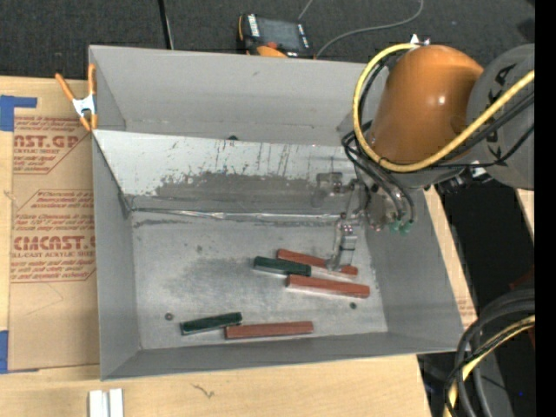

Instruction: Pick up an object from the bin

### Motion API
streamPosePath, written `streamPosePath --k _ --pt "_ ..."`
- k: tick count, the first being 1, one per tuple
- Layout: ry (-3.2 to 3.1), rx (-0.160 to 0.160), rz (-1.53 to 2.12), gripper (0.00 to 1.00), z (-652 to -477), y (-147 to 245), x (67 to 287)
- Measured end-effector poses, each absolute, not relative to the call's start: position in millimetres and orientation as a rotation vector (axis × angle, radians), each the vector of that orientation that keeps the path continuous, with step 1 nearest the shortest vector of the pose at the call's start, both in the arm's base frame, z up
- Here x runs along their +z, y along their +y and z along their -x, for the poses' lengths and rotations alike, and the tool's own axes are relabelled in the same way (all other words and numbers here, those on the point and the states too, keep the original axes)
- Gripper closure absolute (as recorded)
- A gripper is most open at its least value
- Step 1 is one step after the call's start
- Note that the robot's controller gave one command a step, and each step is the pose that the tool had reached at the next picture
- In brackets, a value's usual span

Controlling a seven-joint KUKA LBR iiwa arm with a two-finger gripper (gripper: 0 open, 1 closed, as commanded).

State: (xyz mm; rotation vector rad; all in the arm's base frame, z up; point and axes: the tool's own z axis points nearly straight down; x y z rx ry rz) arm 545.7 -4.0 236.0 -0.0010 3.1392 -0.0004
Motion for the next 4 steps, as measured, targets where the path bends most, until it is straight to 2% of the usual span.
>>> streamPosePath --k 1,2,3,4 --pt "3.148 0.0 0.05 0.0 -538.6 -1.9 131.6" --pt "3.137 0.0 0.23 0.0 -551.2 -45.7 66.7" --pt "3.133 0.001 0.231 1.0 -552.3 -43.8 69.3" --pt "3.122 -0.002 0.271 1.0 -515.1 -40.6 216.2"
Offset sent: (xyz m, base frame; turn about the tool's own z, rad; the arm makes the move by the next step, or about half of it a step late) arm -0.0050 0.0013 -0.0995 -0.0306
